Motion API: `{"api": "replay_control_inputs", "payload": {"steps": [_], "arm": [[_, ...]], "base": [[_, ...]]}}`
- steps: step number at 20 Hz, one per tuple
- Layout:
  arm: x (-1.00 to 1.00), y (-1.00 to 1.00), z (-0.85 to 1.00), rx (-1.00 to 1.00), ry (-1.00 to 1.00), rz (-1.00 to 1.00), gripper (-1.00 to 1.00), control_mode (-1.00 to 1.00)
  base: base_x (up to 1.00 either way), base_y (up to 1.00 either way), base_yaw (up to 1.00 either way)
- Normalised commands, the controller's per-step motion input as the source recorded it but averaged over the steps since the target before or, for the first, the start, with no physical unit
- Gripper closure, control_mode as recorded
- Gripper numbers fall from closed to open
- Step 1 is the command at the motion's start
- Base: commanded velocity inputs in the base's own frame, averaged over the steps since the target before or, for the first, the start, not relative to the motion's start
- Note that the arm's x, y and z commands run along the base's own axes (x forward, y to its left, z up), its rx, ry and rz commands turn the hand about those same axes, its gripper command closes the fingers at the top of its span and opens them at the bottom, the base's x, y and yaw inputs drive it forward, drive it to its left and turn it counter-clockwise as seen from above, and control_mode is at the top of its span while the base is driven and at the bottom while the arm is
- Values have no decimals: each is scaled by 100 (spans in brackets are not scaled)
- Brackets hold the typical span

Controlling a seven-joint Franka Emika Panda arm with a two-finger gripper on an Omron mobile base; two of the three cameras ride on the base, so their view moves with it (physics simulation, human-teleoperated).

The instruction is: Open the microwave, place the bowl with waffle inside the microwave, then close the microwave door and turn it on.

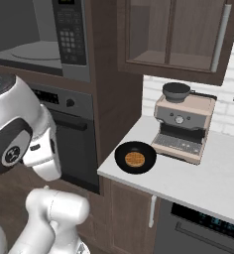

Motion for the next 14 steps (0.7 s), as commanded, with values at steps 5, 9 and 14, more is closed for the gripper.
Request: {"api": "replay_control_inputs", "payload": {"steps": [5, 9, 14], "arm": [[-3, -100, -37, 13, 11, -15, -100, -100], [0, -80, -34, 14, 6, -1, -100, -100], [0, -68, -36, 14, 5, 0, -100, -100]], "base": [[0, 0, 0], [0, 0, 0], [0, 0, 0]]}}
